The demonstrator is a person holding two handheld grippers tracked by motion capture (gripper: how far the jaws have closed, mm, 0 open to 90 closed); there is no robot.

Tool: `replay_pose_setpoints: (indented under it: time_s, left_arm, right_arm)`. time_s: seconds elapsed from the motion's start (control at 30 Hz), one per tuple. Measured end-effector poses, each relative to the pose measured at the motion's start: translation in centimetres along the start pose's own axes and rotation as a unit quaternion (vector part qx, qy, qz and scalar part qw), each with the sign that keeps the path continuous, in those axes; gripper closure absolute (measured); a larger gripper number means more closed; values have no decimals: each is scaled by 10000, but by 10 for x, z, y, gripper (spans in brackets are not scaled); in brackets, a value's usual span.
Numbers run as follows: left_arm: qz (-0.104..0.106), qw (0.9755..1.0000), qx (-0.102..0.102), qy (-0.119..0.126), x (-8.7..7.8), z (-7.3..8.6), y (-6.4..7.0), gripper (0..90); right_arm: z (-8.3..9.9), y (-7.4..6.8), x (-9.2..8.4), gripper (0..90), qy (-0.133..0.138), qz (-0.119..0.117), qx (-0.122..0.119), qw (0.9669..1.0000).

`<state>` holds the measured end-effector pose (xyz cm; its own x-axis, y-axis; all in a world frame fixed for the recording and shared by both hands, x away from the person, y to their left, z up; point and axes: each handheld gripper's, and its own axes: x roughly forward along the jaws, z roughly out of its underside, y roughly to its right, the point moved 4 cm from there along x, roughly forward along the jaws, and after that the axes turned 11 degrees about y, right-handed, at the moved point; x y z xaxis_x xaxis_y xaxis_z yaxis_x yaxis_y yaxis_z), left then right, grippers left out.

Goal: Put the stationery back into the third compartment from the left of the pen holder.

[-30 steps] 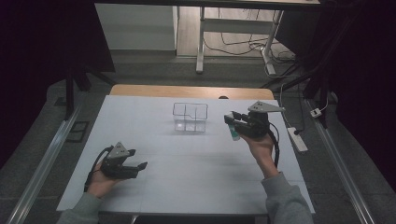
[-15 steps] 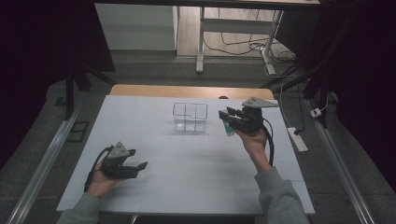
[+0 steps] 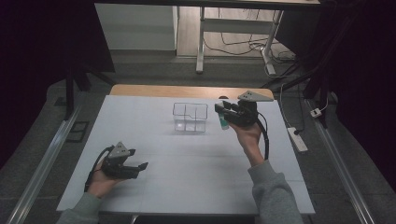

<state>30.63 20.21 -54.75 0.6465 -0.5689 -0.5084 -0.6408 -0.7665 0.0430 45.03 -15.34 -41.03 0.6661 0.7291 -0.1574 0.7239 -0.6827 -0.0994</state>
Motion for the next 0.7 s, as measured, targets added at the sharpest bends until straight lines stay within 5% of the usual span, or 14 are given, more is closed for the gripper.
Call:
replay_pose_setpoints:
  time_s: [0.33, 0.6, 0.7]
  left_arm:
    - [81, 9999, -58, 65, -1, -1, 0, 231]
    - [81, 9999, -82, 66, -2, -1, -1, 231]
    - [72, 9999, -70, 41, -2, -1, -1, 230]
  right_arm:
    - [-3, -2, 17, 649, 117, -56, 54, 9999]
    - [-4, 1, 33, 649, 90, -29, -132, 9999]
    - [-4, 4, 39, 649, 168, -20, -4, 9999]
